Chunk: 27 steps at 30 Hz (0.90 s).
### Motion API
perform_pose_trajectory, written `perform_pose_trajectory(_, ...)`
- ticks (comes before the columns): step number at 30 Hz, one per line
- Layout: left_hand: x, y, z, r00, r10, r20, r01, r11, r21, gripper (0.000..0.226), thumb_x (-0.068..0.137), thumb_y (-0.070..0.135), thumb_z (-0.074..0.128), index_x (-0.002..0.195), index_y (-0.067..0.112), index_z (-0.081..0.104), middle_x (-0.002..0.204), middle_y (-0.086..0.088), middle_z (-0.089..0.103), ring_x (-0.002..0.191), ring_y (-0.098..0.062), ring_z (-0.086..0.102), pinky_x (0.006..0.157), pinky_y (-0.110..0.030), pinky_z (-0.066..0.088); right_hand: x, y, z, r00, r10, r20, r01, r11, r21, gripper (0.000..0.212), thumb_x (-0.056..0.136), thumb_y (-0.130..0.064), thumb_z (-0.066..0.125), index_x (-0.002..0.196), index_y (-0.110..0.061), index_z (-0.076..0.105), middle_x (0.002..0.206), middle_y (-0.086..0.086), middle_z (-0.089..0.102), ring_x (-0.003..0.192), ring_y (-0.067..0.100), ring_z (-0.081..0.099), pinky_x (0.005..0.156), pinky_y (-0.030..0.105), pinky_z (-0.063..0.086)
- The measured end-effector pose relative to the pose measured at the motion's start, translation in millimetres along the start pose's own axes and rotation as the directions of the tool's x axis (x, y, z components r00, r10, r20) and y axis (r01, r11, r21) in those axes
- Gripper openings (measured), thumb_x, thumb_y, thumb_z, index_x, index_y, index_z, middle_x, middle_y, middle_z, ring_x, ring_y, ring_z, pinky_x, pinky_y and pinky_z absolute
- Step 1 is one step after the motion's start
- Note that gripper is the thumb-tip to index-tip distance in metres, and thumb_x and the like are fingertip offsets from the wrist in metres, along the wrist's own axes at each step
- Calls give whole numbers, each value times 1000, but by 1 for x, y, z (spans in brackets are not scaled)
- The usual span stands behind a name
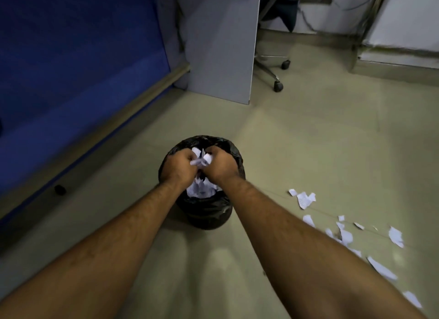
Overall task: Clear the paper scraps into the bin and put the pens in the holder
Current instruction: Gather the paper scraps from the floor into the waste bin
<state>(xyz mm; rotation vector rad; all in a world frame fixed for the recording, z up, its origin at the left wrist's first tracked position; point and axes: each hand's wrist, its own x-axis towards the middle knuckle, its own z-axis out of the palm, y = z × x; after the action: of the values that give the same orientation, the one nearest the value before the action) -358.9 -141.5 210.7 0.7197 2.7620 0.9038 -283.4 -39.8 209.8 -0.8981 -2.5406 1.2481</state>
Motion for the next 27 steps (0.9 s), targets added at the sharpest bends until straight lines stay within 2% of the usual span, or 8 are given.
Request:
perform_pose_trajectory(2, 2, -5, 4, 998, -12, 70, 5, 995, 100, 21, 86, 37, 63, 103, 25, 67, 102, -7, 70, 92, -30, 64, 79, -35, 54, 3, 1, 2, 992, 34, 123, -27, 998, -52, 56, 88, -32, 69, 136, -10, 50, 127, 14, 64, 117, 32, 59, 94, 36, 48)
perform_pose_trajectory(4, 4, -7, 9, 997, -13, 79, -3, 980, 201, 22, 87, 36, 62, 107, 26, 67, 103, -6, 70, 93, -31, 64, 77, -36, 55, 6, 5, 0, 989, 40, 143, -28, 996, -84, 50, 90, -29, 67, 134, -10, 53, 127, 13, 64, 118, 31, 59, 94, 34, 47)
perform_pose_trajectory(7, 1, 0, 13, 998, 12, 65, -26, 977, 210, 27, 86, 27, 65, 112, 23, 68, 107, -4, 71, 97, -29, 65, 79, -36, 56, 4, 14, -10, 998, 59, 30, -57, 997, -59, 36, 85, -19, 66, 121, -15, 66, 119, 7, 70, 112, 27, 64, 89, 30, 49)
perform_pose_trajectory(11, -4, 23, 22, 994, 65, 93, -68, 997, 36, 22, 84, 22, 67, 106, 19, 71, 94, 0, 73, 91, -22, 67, 80, -33, 55, -7, 32, -28, 973, 134, -186, -111, 985, 132, 27, 80, -18, 62, 103, -22, 75, 102, -1, 76, 97, 20, 69, 84, 26, 53)
perform_pose_trajectory(15, -18, 66, 48, 981, 178, 84, -165, 977, -137, 16, 82, 19, 68, 97, 18, 74, 88, 1, 75, 84, -17, 69, 82, -29, 55, -21, 67, -59, 937, 193, -290, -62, 912, 406, 23, 71, -26, 58, 85, -34, 74, 75, -4, 74, 76, 17, 73, 79, 41, 60)
perform_pose_trajectory(19, -41, 110, 101, 968, 154, 197, -65, 916, -396, 5, 73, 30, 64, 75, 29, 69, 75, 4, 73, 72, -19, 71, 72, -40, 61, -47, 121, -91, 891, 292, -348, -103, 876, 471, 24, 70, -23, 60, 83, -39, 72, 73, -4, 74, 75, 18, 72, 78, 45, 61)
perform_pose_trajectory(22, -76, 135, 170, 924, 194, 328, -45, 910, -412, 5, 72, 27, 64, 72, 31, 67, 76, 2, 72, 75, -24, 71, 74, -44, 60, -90, 185, -111, 820, 439, -367, -256, 855, 450, 28, 77, -16, 62, 97, -29, 75, 77, -7, 73, 78, 17, 70, 79, 32, 57)
perform_pose_trajectory(27, -154, 148, 278, 774, 280, 568, -191, 958, -212, 27, 83, 17, 67, 110, 15, 67, 106, -5, 71, 100, -25, 65, 86, -27, 49, -176, 299, -114, 713, 566, -413, -487, 824, 288, 32, 83, -14, 58, 108, -24, 74, 100, -2, 76, 94, 20, 68, 78, 23, 47)
